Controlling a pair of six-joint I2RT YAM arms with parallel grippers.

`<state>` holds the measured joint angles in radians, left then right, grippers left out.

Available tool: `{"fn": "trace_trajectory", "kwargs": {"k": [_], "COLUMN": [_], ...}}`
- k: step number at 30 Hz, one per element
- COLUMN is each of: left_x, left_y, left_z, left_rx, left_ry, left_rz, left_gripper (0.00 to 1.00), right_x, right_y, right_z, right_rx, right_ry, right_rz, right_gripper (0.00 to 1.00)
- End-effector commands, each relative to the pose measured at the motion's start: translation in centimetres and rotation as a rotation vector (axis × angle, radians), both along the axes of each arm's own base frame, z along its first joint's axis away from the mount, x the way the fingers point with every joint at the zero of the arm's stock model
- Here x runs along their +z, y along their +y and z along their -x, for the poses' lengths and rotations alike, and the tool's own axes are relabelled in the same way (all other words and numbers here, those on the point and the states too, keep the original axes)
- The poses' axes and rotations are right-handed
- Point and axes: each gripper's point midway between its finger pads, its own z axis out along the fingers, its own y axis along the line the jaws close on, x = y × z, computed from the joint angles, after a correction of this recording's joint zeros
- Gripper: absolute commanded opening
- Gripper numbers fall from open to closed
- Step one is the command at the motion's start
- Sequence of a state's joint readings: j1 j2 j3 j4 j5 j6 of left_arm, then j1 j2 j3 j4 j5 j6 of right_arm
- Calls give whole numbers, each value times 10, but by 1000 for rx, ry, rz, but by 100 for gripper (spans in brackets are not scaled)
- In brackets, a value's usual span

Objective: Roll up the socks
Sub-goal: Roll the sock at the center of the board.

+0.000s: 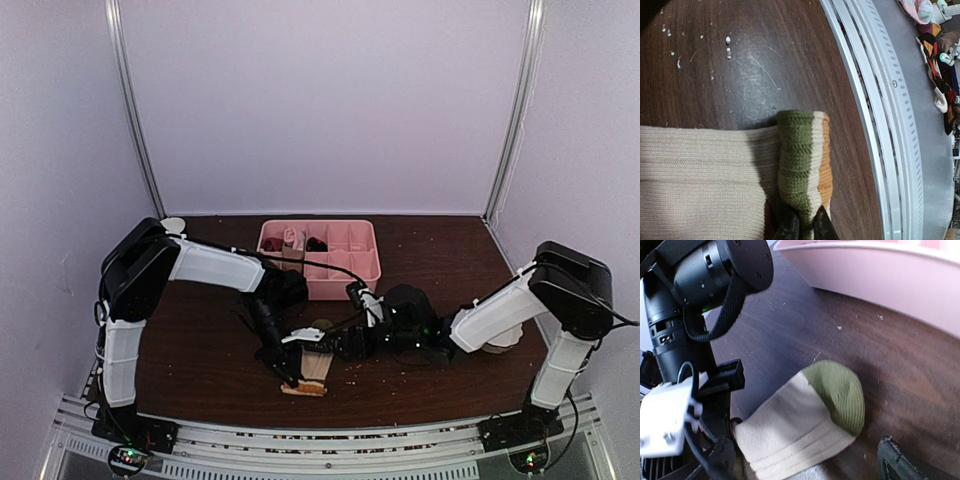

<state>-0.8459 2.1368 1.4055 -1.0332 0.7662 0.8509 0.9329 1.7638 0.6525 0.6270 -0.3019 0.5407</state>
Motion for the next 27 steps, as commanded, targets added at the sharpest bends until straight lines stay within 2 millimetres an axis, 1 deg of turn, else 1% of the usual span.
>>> {"fn": "trace_trajectory", "kwargs": {"k": [1, 3, 4, 8, 11, 13, 15, 16, 18, 21, 24, 26, 27], "left_x": [3, 2, 2, 3, 3, 3, 2, 2, 2, 1, 1, 1, 1], "left_y": [6, 6, 6, 6, 6, 6, 6, 6, 6, 6, 6, 6, 6], "left_z": [-5, -5, -5, -5, -5, -5, -6, -6, -6, -6, -6, -6, -6], "left_rx": [-29, -30, -28, -25, -24, -23, -22, -21, -24, -21, -20, -19, -20], "left_ry": [-44, -46, -47, -45, -46, -47, -47, -46, -46, -43, -43, -44, -44], "left_rz": [-14, -16, -16, -16, -18, -18, -20, -22, -22, -29, -30, -31, -31], "left_gripper": [8, 8, 8, 7, 7, 7, 7, 7, 7, 7, 7, 7, 7], "right_x": [-10, -11, -14, -32, -35, -32, -26, -17, -9, 1, 5, 5, 8], "right_y": [0, 2, 1, -9, -21, -31, -38, -39, -42, -47, -54, -58, -58], "right_z": [6, 10, 14, 31, 41, 43, 43, 44, 46, 48, 50, 57, 59], "right_rx": [146, 212, 249, 365, 399, 387, 369, 364, 367, 353, 331, 330, 327], "right_ry": [-52, -65, -64, -73, -142, -236, -313, -344, -392, -428, -450, -469, -490], "right_rz": [230, 287, 316, 430, 479, 530, 554, 541, 525, 507, 491, 478, 469], "right_gripper": [100, 100, 100, 100, 100, 100, 100, 100, 99, 100, 99, 100, 100]}}
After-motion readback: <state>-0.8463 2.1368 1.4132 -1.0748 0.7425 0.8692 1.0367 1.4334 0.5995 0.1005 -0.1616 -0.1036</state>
